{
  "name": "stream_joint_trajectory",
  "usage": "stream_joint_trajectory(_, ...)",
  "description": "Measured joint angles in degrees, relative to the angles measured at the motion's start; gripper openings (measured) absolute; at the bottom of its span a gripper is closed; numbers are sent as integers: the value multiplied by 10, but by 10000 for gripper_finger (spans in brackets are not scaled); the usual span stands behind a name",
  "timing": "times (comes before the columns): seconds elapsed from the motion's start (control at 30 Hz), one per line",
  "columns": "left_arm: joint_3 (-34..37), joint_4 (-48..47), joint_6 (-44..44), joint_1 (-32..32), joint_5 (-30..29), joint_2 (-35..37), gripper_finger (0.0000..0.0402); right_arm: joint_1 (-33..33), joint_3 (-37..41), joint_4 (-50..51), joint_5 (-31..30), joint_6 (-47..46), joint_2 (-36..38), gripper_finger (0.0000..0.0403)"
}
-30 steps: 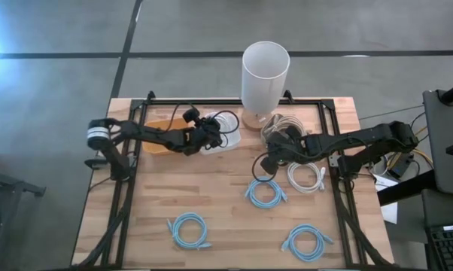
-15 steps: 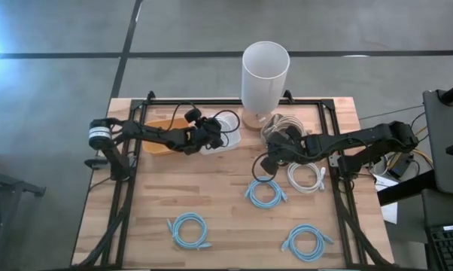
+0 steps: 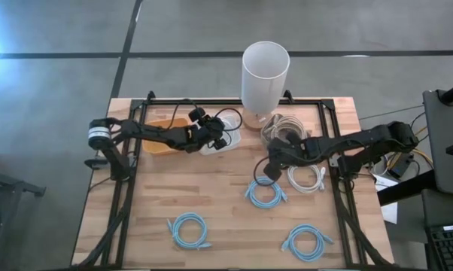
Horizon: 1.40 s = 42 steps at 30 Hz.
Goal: Pick & Place USB Port
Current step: Put the white USB cable into the white bin
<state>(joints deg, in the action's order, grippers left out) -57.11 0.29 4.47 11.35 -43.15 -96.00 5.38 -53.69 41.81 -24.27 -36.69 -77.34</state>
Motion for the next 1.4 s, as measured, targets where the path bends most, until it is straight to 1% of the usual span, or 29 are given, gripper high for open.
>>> stream_joint_trajectory(0.03, -1, -1, 0, 0, 10, 2, 177, 4, 0, 3, 6, -11, 0, 125)
stream_joint_trajectory(0.1, -1, -1, -9, 0, 53, 8, 177, 13, 0, 28, 10, -53, 0, 132)
stream_joint_trajectory(0.13, -1, 0, -16, 0, 86, 13, 177, 17, 0, 46, 21, -85, 0, 135)
stream_joint_trajectory(0.23, -1, 1, -31, 0, 189, 25, 177, 28, 1, 99, 79, -184, 0, 143)
stream_joint_trajectory(0.3, -1, 1, -31, 0, 250, 34, 177, 42, 7, 135, 95, -240, 0, 147)
stream_joint_trajectory(0.4, -1, 7, -32, -2, 315, 43, 177, 64, 22, 144, 100, -316, -6, 150)
stream_joint_trajectory(0.47, -2, 13, -32, -4, 341, 43, 177, 76, 35, 143, 110, -364, -13, 150)
stream_joint_trajectory(0.53, -2, 15, -31, -7, 349, 43, 177, 86, 49, 140, 123, -404, -22, 150)
stream_joint_trajectory(0.63, -2, 20, -27, -7, 350, 43, 177, 98, 67, 142, 126, -451, -37, 150)
stream_joint_trajectory(0.8, -2, 18, -26, -7, 350, 42, 177, 99, 84, 129, 125, -499, -63, 144)
stream_joint_trajectory(1.23, 0, 18, -26, -7, 350, 41, 177, 99, 84, 78, 127, -496, -148, 140)
stream_joint_trajectory(1.33, 1, 18, -27, -7, 350, 41, 177, 99, 82, 77, 126, -484, -167, 129)
stream_joint_trajectory(1.4, 1, 18, -27, -7, 350, 41, 177, 97, 80, 73, 137, -467, -174, 113)
